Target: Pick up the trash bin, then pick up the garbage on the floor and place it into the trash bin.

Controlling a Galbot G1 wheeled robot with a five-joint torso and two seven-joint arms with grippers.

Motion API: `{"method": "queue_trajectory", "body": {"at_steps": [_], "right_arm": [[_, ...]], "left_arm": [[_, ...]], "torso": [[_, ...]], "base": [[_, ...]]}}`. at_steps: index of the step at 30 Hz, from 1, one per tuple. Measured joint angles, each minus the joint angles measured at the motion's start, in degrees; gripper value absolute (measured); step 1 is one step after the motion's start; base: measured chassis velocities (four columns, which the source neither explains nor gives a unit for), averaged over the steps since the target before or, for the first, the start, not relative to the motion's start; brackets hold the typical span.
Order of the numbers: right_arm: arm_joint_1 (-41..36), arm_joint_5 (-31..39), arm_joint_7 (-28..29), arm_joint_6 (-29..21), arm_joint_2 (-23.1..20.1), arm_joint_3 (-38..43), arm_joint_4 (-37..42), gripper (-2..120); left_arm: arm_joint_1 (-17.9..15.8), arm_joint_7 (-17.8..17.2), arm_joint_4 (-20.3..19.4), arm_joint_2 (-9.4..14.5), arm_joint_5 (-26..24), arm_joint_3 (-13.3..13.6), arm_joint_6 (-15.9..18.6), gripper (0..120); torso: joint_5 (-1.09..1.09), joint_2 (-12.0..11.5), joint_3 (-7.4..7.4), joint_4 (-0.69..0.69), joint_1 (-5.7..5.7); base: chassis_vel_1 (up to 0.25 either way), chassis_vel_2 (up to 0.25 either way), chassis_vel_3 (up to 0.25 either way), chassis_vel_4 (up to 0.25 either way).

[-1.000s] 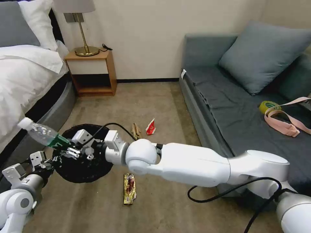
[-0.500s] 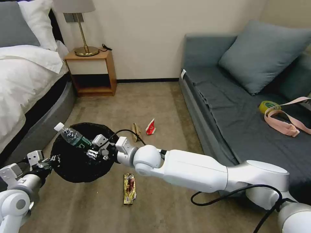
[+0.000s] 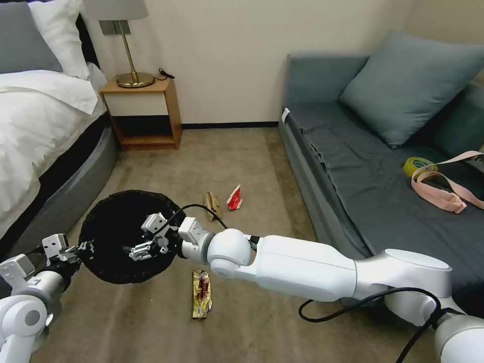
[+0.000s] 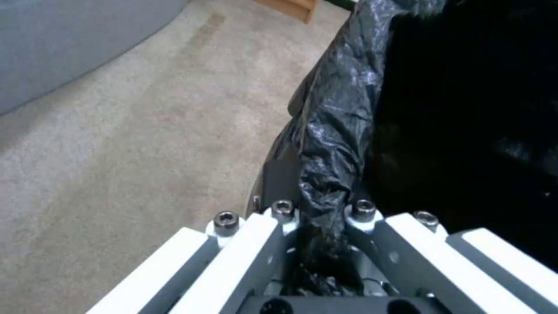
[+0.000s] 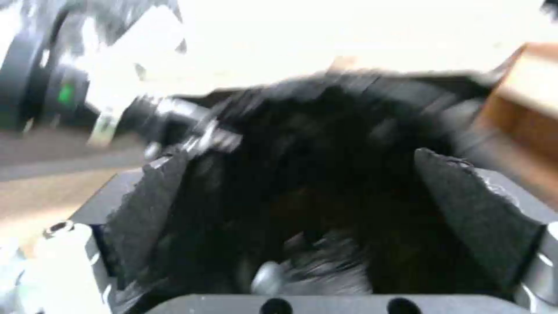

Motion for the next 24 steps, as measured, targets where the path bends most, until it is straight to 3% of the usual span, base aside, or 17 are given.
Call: {"method": "queue_trajectory", "body": {"at_steps": [3,7,8,11,12,16,17,22,24], "right_arm": [[-0.35,-3.96,1.07,-0.03,-2.32,3.08,2.49,100],[-4.18,-13.17,4.11,-2.36,-13.23,12.39,7.4,100],[-4.18,-13.17,4.11,-2.36,-13.23,12.39,7.4,100],[-12.08,-14.89,8.51,-5.57,-20.36,21.8,12.28,100],[-12.08,-14.89,8.51,-5.57,-20.36,21.8,12.28,100],[-27.61,-17.6,10.8,-9.9,-28.15,38.31,19.39,100],[-27.61,-17.6,10.8,-9.9,-28.15,38.31,19.39,100],[-49.35,-20.05,11.52,-10.9,-33.0,58.2,28.29,100],[-52.71,-20.39,11.49,-10.92,-33.01,61.83,29.75,100]], "left_arm": [[0.12,0.08,0.24,0.02,0.02,-0.7,-0.1,1],[0.45,0.39,0.62,0.12,1.38,-2.13,-0.73,1],[0.45,0.39,0.62,0.12,1.38,-2.13,-0.73,1],[0.27,0.6,0.62,-0.02,1.76,-2.75,-0.95,1],[0.27,0.6,0.62,-0.02,1.76,-2.75,-0.95,1],[-0.23,1.23,1.21,-0.24,5.14,-2.63,-2.1,1],[-0.23,1.23,1.21,-0.24,5.14,-2.63,-2.1,1],[-0.55,1.51,1.21,-0.55,7.26,-1.65,-2.79,1],[-0.69,1.47,1.06,-0.69,7.42,-1.52,-2.8,1]], "torso": [[0.01,0.0,0.0,0.0,0.0],[0.02,0.0,0.0,-0.03,0.0],[0.02,0.0,0.0,-0.03,0.0],[0.03,0.0,0.0,-0.04,0.0],[0.03,0.0,0.0,-0.04,0.0],[0.03,0.0,0.0,-0.03,0.0],[0.03,0.0,0.0,-0.03,0.0],[0.02,0.0,-0.01,-0.05,-0.01],[0.01,0.0,-0.01,-0.02,0.0]], "base": [[0.0,0.0,0.0,0.0],[0.0,0.0,0.0,0.0],[0.0,0.0,0.0,0.0],[0.0,0.0,0.0,0.0],[0.0,0.0,0.0,0.0],[0.0,0.0,0.0,0.0],[0.0,0.0,0.0,0.0],[0.0,0.0,0.0,0.0],[0.0,0.0,0.0,0.0]]}}
